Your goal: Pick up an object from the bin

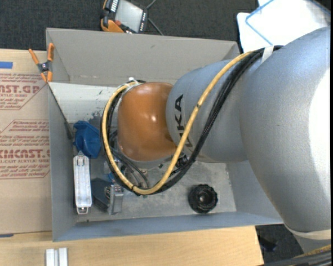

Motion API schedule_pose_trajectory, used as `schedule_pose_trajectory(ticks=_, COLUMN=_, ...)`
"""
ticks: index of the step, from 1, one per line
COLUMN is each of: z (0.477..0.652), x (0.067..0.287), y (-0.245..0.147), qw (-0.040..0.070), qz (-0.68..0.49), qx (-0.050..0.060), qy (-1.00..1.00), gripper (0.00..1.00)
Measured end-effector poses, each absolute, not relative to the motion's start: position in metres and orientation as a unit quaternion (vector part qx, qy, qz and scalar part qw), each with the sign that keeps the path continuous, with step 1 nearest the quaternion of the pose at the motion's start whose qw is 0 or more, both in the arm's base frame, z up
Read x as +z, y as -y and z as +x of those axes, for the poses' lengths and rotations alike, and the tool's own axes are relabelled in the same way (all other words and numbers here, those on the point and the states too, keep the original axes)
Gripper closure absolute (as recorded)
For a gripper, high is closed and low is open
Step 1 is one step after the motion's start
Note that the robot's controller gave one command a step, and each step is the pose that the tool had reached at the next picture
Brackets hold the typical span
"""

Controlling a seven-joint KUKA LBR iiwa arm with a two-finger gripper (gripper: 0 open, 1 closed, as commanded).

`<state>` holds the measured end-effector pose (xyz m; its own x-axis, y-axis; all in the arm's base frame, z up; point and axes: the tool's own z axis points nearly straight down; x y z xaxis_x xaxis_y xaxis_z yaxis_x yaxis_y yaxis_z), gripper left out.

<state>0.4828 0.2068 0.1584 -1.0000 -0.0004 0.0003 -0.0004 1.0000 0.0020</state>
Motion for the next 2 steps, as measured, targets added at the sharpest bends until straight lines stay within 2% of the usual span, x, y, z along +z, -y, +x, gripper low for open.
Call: schedule_pose_trajectory(ticks=2, z=0.4832, x=0.1574, y=-0.2068, qw=0.0, qz=0.007, qx=-0.001, qy=1.0, gripper=0.0)
